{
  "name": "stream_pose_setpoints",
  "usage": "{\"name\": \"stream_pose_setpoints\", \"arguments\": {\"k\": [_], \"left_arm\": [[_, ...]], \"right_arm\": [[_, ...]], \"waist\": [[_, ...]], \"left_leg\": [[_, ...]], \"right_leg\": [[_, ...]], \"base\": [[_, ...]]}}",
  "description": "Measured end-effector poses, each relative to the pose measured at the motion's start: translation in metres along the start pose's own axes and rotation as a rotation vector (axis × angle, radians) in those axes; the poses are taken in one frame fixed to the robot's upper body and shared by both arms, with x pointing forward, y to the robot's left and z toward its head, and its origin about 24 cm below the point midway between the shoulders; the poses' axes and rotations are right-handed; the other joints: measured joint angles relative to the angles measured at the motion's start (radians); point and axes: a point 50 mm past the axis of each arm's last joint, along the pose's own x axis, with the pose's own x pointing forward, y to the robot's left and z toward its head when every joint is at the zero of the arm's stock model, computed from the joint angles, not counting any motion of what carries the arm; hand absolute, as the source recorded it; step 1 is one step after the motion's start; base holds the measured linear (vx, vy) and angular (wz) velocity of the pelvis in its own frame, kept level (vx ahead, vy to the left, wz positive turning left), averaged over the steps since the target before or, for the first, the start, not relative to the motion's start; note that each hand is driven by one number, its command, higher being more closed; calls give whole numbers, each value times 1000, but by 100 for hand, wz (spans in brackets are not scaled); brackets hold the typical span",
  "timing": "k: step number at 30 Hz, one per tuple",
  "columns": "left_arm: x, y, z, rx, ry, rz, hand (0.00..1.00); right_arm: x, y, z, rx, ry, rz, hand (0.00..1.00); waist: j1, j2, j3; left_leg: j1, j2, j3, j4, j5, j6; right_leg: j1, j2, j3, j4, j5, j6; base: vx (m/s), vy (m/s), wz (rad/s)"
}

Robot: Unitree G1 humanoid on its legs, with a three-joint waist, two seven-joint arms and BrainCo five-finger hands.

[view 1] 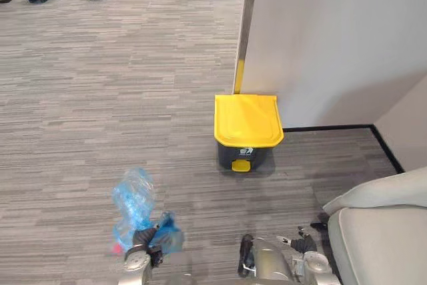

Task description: Gather rubbish on tea table into small bin, then transfer packed bag to large trash can.

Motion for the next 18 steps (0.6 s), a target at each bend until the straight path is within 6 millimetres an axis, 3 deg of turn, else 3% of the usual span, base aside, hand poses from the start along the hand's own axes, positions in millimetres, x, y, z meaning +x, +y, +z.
{"name": "stream_pose_setpoints", "arguments": {"k": [3, 4, 5, 7, 9, 10, 13, 14, 15, 16, 18], "left_arm": [[-1, -9, 1, -19, 0, -20, 100], [-2, -12, 0, -25, 1, -26, 100], [-4, -12, -2, -30, 0, -27, 100], [-7, -11, -8, -33, 13, -34, 100], [-8, -10, -7, -36, 2, -36, 100], [-7, -11, -4, -44, -9, -35, 100], [-7, -13, -3, -47, -11, -39, 100], [-7, -13, -3, -48, -10, -39, 100], [-8, -14, -6, -50, 1, -39, 100], [-8, -13, -8, -46, 10, -36, 100], [-7, -9, -10, -35, 22, -29, 100]], "right_arm": [[-2, 2, -5, 27, 18, -3, 0], [-4, 4, -9, 32, 23, 1, 0], [-4, 4, -7, 22, 14, 6, 0], [-4, 7, 0, 13, -13, 14, 0], [-4, 7, 3, 21, -29, 14, 0], [-3, 5, 5, 31, -34, 7, 0], [-3, 4, 7, 58, -37, -6, 0], [-3, 3, 6, 63, -34, -12, 0], [-2, -1, 4, 57, -26, -23, 0], [-3, -1, 2, 56, -17, -25, 0], [-5, 3, -4, 62, 0, -17, 0]], "waist": [[-4, 16, 3], [-2, 21, 6], [2, 23, 6], [5, 26, 9], [20, 23, 7], [32, 23, 6], [36, 26, 7], [36, 25, 7], [40, 39, -2], [52, 39, -9], [54, 5, -34]], "left_leg": [[-70, 51, -33, 186, 3, -20], [-146, 91, -56, 382, 32, -80], [-217, 133, -67, 565, 42, -109], [-306, 175, -47, 715, 29, -88], [-370, 178, -16, 689, 10, -55], [-391, 174, 8, 600, 3, -43], [-421, 132, 12, 357, 10, -40], [-417, 104, 6, 224, 48, -42], [-389, 88, -12, 143, 180, -26], [-377, 79, -5, 135, 211, 5], [-370, 40, 26, 130, 184, 26]], "right_leg": [[49, 28, -40, -26, -51, -6], [107, 49, -55, -62, -58, -15], [157, 69, -57, -91, -72, -35], [219, 91, -52, -130, -82, -45], [250, 93, -43, -164, -83, -47], [266, 92, -31, -180, -82, -49], [306, 70, -9, -190, -94, -25], [321, 54, 5, -189, -104, 7], [325, 54, 31, -183, -119, 36], [327, 51, 51, -181, -128, 50], [330, 7, 72, -196, -140, 75]], "base": [[287, -211, 19], [276, -197, 17], [280, -175, 8], [288, -97, -15], [265, -19, -25], [188, 40, -23], [279, 136, -19], [289, 210, -35], [359, 291, -47], [391, 316, -50], [310, 226, -22]]}}
